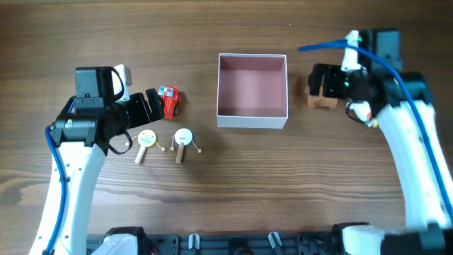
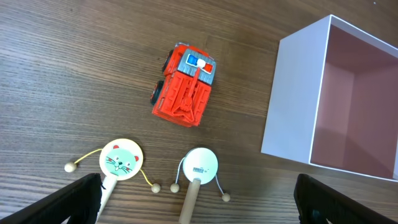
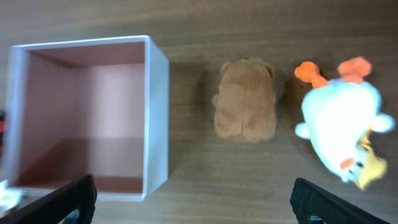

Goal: Pack container
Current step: 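Grasp the brown plush bear with the right gripper and lift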

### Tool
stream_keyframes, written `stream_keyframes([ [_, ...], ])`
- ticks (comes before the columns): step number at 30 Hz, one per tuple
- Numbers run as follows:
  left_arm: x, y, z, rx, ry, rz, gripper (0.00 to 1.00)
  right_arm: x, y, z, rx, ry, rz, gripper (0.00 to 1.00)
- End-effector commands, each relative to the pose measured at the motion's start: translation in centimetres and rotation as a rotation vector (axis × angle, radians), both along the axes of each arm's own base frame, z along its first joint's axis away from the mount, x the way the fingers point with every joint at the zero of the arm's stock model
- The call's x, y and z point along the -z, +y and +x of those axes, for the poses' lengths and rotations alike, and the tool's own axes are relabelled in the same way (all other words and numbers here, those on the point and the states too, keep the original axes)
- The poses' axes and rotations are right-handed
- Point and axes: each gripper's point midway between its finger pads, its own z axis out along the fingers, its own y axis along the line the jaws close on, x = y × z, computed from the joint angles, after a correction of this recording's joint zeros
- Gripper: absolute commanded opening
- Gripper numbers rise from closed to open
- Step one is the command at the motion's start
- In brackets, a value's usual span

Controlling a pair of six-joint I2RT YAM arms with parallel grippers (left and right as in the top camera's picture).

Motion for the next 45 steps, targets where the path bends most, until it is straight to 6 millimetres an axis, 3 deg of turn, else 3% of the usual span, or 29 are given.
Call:
stream_keyframes([
  [1, -0.8, -0.5, 0.3, 0.007, -0.016, -0.018, 1.00, 3.8, -1.7, 2.6, 0.031, 0.061, -0.061, 1.00],
  [9, -0.8, -0.5, 0.3, 0.007, -0.016, -0.018, 1.00, 12.1, -3.2, 4.8, 0.117, 0.208, -0.054, 1.00],
  [18, -0.8, -0.5, 0.3, 0.007, -0.016, -0.018, 1.00, 17.8, -4.1, 5.8, 0.168, 0.277, -0.080, 0.94],
  [22, -0.8, -0.5, 0.3, 0.007, -0.016, -0.018, 1.00, 18.6, -4.1, 5.8, 0.182, 0.293, -0.074, 0.73],
  [23, -0.8, -0.5, 0.3, 0.007, -0.016, -0.018, 1.00, 18.5, -4.1, 5.8, 0.183, 0.289, -0.073, 0.62],
  [25, -0.8, -0.5, 0.3, 0.007, -0.016, -0.018, 1.00, 17.9, -4.1, 6.0, 0.185, 0.271, -0.074, 0.33],
  [27, -0.8, -0.5, 0.3, 0.007, -0.016, -0.018, 1.00, 16.7, -4.1, 6.3, 0.186, 0.242, -0.072, 0.23],
  [30, -0.8, -0.5, 0.3, 0.007, -0.016, -0.018, 1.00, 13.3, -4.1, 6.7, 0.188, 0.165, -0.064, 0.05],
  [35, -0.8, -0.5, 0.3, 0.007, -0.016, -0.018, 1.00, 5.1, -2.5, 6.2, 0.156, -0.010, -0.039, 0.04],
  [38, -0.8, -0.5, 0.3, 0.007, -0.016, -0.018, 1.00, -0.6, 1.3, 4.5, 0.056, -0.122, 0.057, 0.04],
  [41, -0.8, -0.5, 0.3, 0.007, -0.016, -0.018, 1.00, -5.0, 5.7, 2.4, -0.034, -0.207, 0.174, 0.04],
  [45, -0.8, -0.5, 0.3, 0.007, -0.016, -0.018, 1.00, -5.9, 9.3, 1.5, -0.057, -0.228, 0.211, 0.04],
])
